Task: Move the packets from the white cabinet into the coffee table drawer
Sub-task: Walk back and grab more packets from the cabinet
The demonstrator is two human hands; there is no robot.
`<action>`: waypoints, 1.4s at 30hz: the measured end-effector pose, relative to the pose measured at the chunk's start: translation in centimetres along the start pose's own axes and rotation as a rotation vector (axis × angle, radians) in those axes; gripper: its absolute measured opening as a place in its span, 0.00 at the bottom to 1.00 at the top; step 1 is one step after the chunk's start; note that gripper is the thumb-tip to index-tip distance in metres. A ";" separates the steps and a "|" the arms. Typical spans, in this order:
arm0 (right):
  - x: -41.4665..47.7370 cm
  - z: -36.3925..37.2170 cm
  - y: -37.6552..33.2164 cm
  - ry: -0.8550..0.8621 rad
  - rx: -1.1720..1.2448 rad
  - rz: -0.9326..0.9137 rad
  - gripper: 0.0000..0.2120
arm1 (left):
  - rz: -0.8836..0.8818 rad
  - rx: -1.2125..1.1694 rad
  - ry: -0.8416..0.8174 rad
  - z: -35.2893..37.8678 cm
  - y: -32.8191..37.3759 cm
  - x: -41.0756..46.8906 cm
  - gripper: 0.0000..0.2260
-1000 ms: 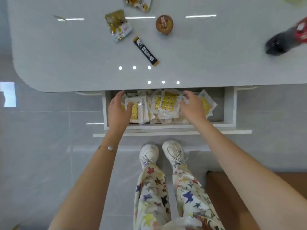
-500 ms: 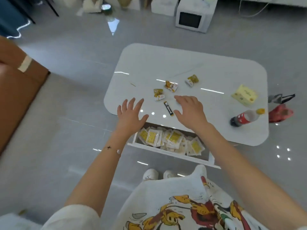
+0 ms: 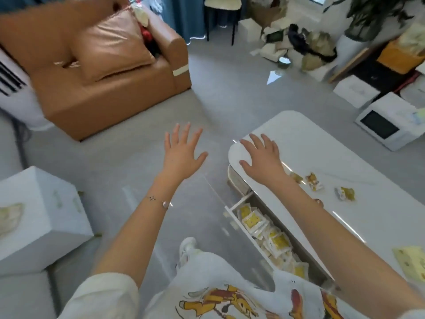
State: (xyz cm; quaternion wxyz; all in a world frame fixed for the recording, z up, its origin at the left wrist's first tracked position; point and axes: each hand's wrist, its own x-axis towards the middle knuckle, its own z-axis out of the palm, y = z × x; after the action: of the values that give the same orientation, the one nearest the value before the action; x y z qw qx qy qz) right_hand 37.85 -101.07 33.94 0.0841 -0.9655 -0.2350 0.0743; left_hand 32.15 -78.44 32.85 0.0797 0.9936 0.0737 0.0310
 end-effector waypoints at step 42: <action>45.9 9.5 -66.7 -0.409 -0.140 -1.301 0.28 | -1.420 -0.131 -0.039 -6.6 -54.2 -2.6 0.28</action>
State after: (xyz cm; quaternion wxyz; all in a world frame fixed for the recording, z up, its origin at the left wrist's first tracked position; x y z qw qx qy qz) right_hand 46.97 -20.06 33.08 0.0031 -0.5976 -0.7827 0.1740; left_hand 21.40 -24.95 30.37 0.1416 0.6991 0.6996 -0.0416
